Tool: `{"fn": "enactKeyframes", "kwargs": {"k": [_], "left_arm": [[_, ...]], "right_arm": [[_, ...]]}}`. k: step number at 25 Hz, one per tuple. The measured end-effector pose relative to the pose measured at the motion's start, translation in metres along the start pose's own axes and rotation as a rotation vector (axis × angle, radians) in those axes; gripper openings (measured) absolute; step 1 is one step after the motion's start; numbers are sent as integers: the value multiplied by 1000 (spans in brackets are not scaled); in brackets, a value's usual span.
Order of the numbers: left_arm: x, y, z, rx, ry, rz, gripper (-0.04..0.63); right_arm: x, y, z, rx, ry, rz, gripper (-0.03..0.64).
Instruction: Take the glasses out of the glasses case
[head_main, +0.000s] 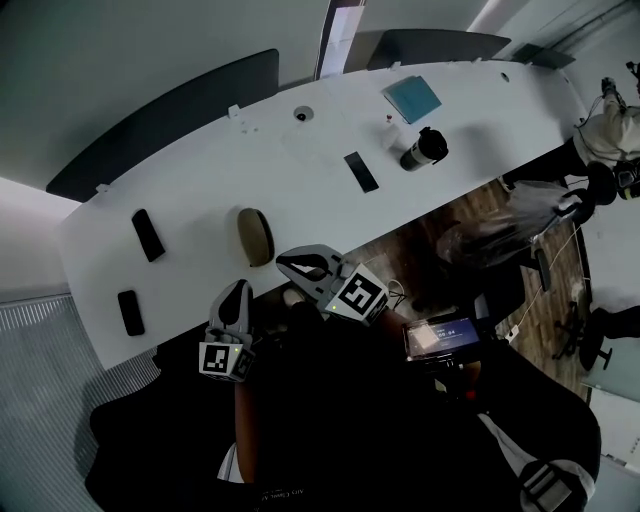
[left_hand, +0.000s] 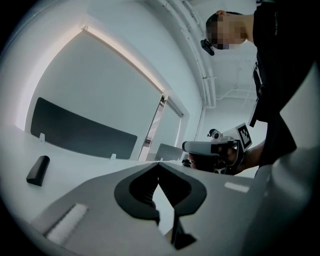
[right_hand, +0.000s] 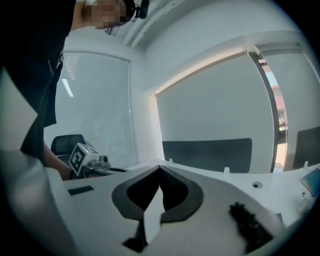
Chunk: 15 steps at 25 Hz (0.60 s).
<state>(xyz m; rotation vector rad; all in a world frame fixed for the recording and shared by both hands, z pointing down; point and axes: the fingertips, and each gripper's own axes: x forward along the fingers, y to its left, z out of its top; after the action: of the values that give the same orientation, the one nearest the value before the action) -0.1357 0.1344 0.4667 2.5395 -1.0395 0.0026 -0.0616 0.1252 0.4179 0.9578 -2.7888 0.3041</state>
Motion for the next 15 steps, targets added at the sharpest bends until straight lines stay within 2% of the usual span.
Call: {"fn": "enactKeyframes", "kwargs": {"k": [4, 10, 15], "left_arm": [[20, 13, -11, -25, 34, -13, 29], [56, 38, -44, -49, 157, 85, 42], [100, 65, -98, -136, 354, 140, 182]], "right_arm": [[2, -15, -1, 11, -4, -13, 6], [-5, -52, -16, 38, 2, 4, 6], [-10, -113, -24, 61, 17, -18, 7]]}}
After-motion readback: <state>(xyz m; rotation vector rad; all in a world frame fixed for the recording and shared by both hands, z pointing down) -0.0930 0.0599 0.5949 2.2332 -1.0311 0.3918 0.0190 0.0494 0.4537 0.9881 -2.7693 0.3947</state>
